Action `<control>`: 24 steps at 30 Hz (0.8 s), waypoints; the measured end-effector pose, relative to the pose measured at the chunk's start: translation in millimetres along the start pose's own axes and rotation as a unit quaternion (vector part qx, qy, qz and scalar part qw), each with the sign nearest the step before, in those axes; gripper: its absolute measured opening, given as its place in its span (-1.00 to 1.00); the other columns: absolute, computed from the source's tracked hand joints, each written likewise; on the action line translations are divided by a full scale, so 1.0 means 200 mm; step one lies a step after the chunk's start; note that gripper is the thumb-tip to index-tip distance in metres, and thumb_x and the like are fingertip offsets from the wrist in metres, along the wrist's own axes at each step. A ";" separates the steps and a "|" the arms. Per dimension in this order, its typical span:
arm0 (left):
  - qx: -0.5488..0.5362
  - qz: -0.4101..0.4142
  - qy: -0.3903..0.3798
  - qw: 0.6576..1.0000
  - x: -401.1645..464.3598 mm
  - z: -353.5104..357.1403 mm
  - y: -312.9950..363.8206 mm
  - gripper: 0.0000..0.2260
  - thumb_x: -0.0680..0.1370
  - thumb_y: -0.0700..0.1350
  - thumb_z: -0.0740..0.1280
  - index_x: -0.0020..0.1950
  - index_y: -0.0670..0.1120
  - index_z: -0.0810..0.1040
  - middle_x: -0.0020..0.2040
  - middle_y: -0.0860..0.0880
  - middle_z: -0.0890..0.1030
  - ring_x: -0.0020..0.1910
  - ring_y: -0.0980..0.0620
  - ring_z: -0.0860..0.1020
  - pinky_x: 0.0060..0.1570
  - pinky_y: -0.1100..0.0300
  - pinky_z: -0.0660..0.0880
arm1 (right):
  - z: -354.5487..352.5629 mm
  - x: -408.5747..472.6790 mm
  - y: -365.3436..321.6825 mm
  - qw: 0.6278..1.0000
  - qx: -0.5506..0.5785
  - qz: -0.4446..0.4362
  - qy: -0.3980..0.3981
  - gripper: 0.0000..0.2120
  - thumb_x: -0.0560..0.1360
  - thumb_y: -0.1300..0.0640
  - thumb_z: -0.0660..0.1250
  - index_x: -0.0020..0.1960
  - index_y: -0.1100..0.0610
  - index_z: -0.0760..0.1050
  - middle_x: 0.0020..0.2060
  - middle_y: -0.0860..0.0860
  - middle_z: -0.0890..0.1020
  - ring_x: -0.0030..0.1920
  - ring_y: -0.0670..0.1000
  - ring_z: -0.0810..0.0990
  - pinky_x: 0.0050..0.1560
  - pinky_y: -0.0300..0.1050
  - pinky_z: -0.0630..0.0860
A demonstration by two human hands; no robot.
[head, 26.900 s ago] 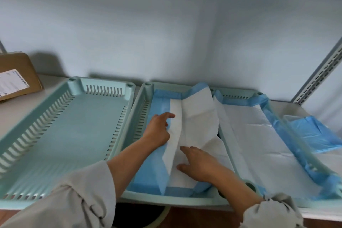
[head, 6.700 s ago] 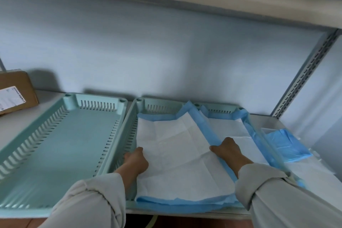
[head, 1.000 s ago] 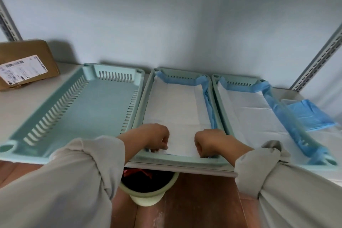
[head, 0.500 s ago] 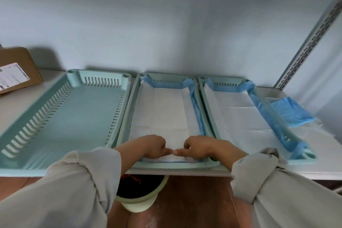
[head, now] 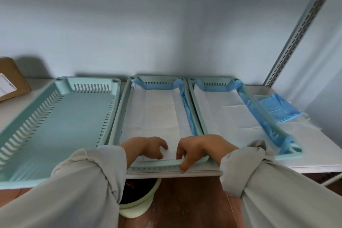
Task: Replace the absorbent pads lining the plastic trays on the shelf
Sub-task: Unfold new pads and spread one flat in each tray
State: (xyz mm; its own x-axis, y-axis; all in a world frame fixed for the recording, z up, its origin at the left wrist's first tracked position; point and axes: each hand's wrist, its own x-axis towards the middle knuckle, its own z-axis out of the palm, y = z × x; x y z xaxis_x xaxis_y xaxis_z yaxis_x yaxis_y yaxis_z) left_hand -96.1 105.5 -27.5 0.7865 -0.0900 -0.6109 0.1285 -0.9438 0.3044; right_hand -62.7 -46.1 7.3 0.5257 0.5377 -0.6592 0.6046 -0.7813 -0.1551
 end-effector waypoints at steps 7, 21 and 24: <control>0.006 0.027 0.101 0.995 0.04 -0.15 0.10 -0.63 0.61 -0.15 0.21 0.42 -0.05 0.38 0.44 -0.08 0.33 0.42 -0.04 0.32 0.39 0.11 0.24 | -0.13 0.00 0.11 0.963 0.122 0.006 0.239 -0.66 0.51 -0.10 0.31 0.20 0.04 0.54 0.18 0.00 0.58 0.14 0.01 0.55 0.23 -0.01 0.48; -0.007 0.105 0.238 0.966 0.40 -0.23 0.62 -0.61 0.61 -0.22 0.14 0.45 -0.05 0.32 0.45 -0.06 0.36 0.40 -0.06 0.35 0.38 0.07 0.30 | -0.09 0.00 0.69 0.925 0.156 0.181 0.296 -0.62 0.57 0.08 0.25 0.37 0.07 0.38 0.36 0.03 0.44 0.32 0.07 0.42 0.34 -0.04 0.34; -0.005 0.098 0.232 0.968 0.52 -0.23 0.76 -0.60 0.59 -0.23 0.16 0.44 -0.07 0.33 0.43 -0.07 0.38 0.38 -0.06 0.37 0.35 0.09 0.31 | -0.05 -0.01 0.83 0.924 0.155 0.203 0.286 -0.61 0.57 0.08 0.25 0.38 0.07 0.37 0.36 0.03 0.43 0.32 0.07 0.43 0.33 -0.04 0.35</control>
State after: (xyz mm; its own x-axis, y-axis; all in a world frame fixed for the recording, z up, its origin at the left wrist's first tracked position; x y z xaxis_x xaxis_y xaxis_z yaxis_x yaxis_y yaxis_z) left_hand 32.9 -33.3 -11.3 0.9825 -0.1117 -0.1488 -0.0455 -0.9197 0.3899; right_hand 43.4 -173.1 -9.5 0.9552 0.1903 -0.2266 0.1341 -0.9609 -0.2421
